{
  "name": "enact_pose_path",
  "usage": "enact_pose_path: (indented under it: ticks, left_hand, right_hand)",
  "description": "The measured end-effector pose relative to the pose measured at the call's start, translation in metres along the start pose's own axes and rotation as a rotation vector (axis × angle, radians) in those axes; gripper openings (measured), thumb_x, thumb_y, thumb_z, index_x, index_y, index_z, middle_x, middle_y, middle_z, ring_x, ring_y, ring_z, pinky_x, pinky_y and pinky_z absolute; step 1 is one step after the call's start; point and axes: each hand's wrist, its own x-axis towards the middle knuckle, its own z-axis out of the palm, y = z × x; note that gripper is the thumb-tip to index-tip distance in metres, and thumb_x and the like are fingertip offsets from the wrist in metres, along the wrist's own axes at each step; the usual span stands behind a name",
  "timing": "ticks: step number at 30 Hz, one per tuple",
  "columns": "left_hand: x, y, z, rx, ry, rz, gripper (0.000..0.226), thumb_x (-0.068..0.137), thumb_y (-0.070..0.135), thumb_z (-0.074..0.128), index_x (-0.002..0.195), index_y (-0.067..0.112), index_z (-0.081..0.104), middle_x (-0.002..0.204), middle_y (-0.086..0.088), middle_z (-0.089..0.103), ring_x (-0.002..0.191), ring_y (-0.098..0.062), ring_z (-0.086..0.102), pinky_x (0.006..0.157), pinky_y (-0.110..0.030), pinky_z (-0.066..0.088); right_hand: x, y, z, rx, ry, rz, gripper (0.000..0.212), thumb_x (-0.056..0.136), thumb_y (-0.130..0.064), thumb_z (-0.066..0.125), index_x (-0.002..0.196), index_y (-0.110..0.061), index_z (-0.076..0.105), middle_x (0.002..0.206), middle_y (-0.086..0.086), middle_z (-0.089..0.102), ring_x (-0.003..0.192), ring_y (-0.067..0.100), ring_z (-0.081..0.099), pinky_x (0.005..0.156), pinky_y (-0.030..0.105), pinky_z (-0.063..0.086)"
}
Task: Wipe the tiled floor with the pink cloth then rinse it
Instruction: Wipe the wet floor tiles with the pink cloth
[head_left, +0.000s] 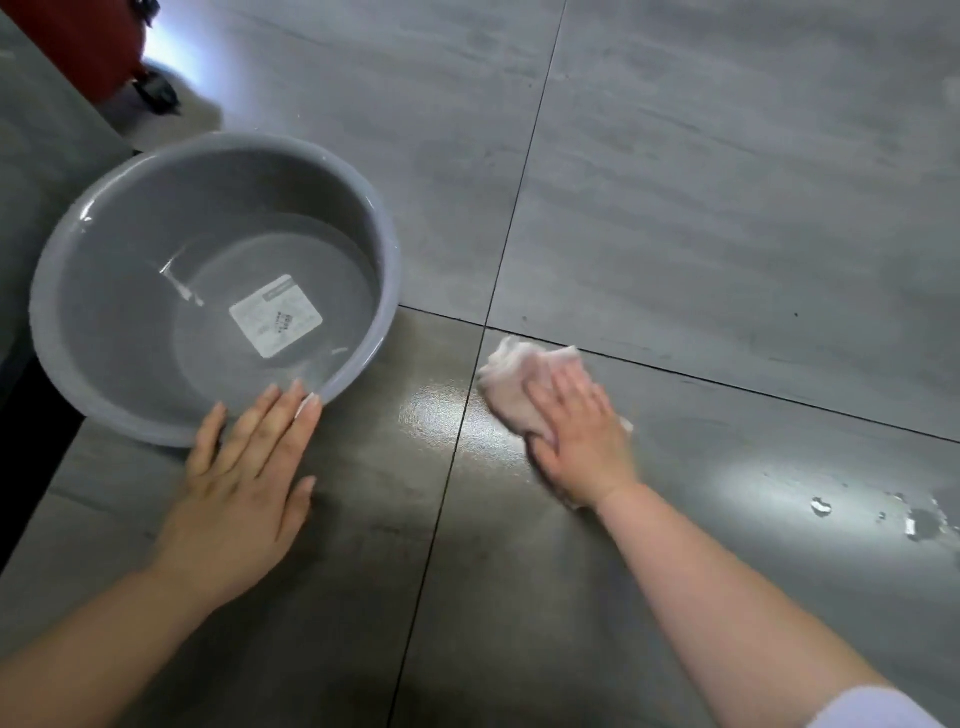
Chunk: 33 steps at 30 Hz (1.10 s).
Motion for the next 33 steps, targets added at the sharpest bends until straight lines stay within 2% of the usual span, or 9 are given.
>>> enact_pose_path:
  ticks: [2,5,8,11,15,19,24,30,33]
  left_hand:
    - [0.0,0.003,0.001,-0.008,0.015,-0.024,0.065,0.093,0.046,0.003,0.133,0.003,0.03,0.14,-0.013,0.039,0.139,0.004,-0.016,0.115,-0.025,-0.012]
    - [0.0,0.011,0.003,0.016,0.033,0.009,0.061,0.094,0.044,0.009,0.132,0.002,0.032,0.148,-0.013,0.025,0.14,0.001,-0.016,0.115,-0.026,-0.013]
    - [0.004,0.023,0.006,-0.005,0.053,-0.014,0.058,0.081,0.031,0.029,0.131,0.002,0.032,0.143,-0.016,0.03,0.14,0.001,-0.018,0.115,-0.025,-0.014]
    - [0.005,0.027,0.01,-0.036,0.069,-0.075,0.064,0.075,0.032,0.033,0.132,0.002,0.032,0.137,-0.02,0.039,0.138,0.003,-0.019,0.114,-0.024,-0.016]
    - [0.008,0.028,0.012,-0.027,0.066,-0.069,0.064,0.074,0.034,0.034,0.131,0.004,0.034,0.138,-0.015,0.027,0.139,0.001,-0.02,0.114,-0.028,-0.018]
    - [0.019,0.035,0.005,0.01,0.059,-0.001,0.065,0.072,0.033,0.033,0.131,0.006,0.034,0.139,-0.017,0.037,0.141,-0.002,-0.017,0.115,-0.027,-0.016]
    - [0.037,0.052,0.004,0.043,0.048,0.071,0.069,0.068,0.03,0.048,0.132,0.009,0.034,0.133,-0.02,0.051,0.142,-0.019,-0.002,0.115,-0.025,-0.012]
    - [0.037,0.038,-0.004,0.019,0.078,0.153,0.063,0.07,0.024,0.032,0.132,0.011,0.035,0.134,-0.015,0.05,0.14,-0.001,-0.018,0.116,-0.022,-0.007]
    - [0.039,0.039,-0.004,-0.01,0.09,0.135,0.063,0.071,0.024,0.032,0.132,0.011,0.034,0.134,-0.016,0.051,0.139,0.002,-0.018,0.115,-0.02,-0.007]
  right_hand:
    - [-0.005,0.042,-0.019,0.097,0.008,0.474,0.062,0.091,-0.043,0.031,0.148,-0.018,0.018,0.155,0.013,0.017,0.143,0.031,0.013,0.117,0.042,0.016]
    - [-0.028,0.035,-0.014,0.205,0.15,0.879,0.059,0.093,-0.037,0.037,0.145,-0.01,0.026,0.151,0.023,0.021,0.14,0.039,0.015,0.112,0.047,0.016]
    - [-0.057,-0.032,0.023,0.095,0.167,0.594,0.067,0.076,-0.042,0.034,0.134,-0.009,0.041,0.135,0.026,0.049,0.128,0.045,0.036,0.106,0.051,0.029]
    - [-0.086,-0.084,0.034,-0.059,-0.014,0.041,0.071,0.065,-0.046,0.039,0.131,-0.021,0.037,0.138,0.012,0.043,0.134,0.033,0.02,0.112,0.041,0.006]
    - [-0.079,-0.039,0.028,-0.181,-0.08,-0.319,0.068,0.064,-0.05,0.042,0.128,-0.028,0.037,0.134,0.003,0.056,0.126,0.026,0.032,0.11,0.038,0.008]
    - [-0.063,0.051,-0.003,-0.08,0.028,0.298,0.067,0.077,-0.046,0.031,0.137,-0.018,0.04,0.141,0.014,0.046,0.133,0.031,0.036,0.107,0.04,0.03]
    - [-0.035,0.025,-0.017,0.287,0.12,1.101,0.061,0.094,-0.031,0.041,0.147,-0.013,0.018,0.155,0.019,0.012,0.143,0.036,0.009,0.115,0.045,0.009]
    - [-0.033,-0.1,0.016,-0.011,-0.075,0.062,0.068,0.062,-0.047,0.042,0.125,-0.023,0.055,0.124,0.007,0.063,0.12,0.029,0.053,0.101,0.043,0.031]
    - [-0.039,-0.061,0.013,-0.079,-0.107,-0.065,0.064,0.063,-0.045,0.044,0.125,-0.028,0.049,0.125,0.001,0.063,0.116,0.024,0.059,0.1,0.04,0.04]
